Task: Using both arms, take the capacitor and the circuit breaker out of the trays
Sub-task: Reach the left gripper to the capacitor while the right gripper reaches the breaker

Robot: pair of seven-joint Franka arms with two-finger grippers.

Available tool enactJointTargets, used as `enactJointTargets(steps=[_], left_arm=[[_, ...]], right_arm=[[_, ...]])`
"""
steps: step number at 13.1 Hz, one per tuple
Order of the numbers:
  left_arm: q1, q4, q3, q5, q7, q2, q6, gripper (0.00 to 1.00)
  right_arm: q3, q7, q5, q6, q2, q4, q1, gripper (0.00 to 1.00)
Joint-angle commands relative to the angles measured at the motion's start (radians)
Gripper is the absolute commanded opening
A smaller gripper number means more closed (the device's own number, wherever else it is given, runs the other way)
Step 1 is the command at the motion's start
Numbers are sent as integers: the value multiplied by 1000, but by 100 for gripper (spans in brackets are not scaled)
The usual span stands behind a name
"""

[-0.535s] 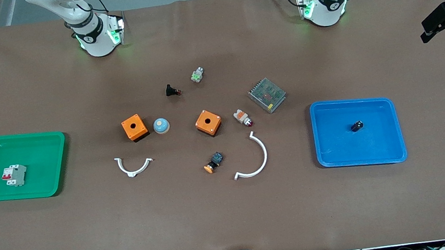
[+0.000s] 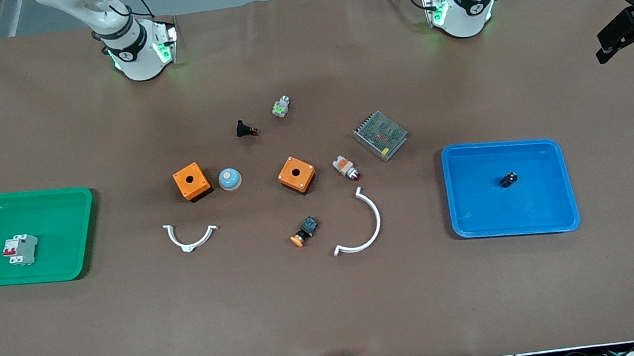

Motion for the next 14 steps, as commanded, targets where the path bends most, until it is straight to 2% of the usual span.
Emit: enactJointTargets(steps=[1,4,5,9,11,13,14], left_arm=[[10,23,-1,13,17,82,24,100],[4,-4,-1,18,-3,184,90,100],[0,-44,-4,18,-9,209,134,100],[9,-331,-7,16,12,241,543,100],[-1,-391,-5,16,0,299,644,100],[10,-412,-5,16,11,376,742,99],[9,-414,-7,14,6,411,785,92]], right_arm=[[-2,9,2,-17,0,15,3,100],[-4,11,3,-15,1,14,3,100],[-4,12,2,-17,3,14,3,100],[-10,14,0,-17,24,14,-11,100],[-10,1,-4,-20,27,-14,-60,100],[-10,-2,-82,-21,98,-23,-80,100],[-10,-35,-118,-17,139,-23,-98,100]])
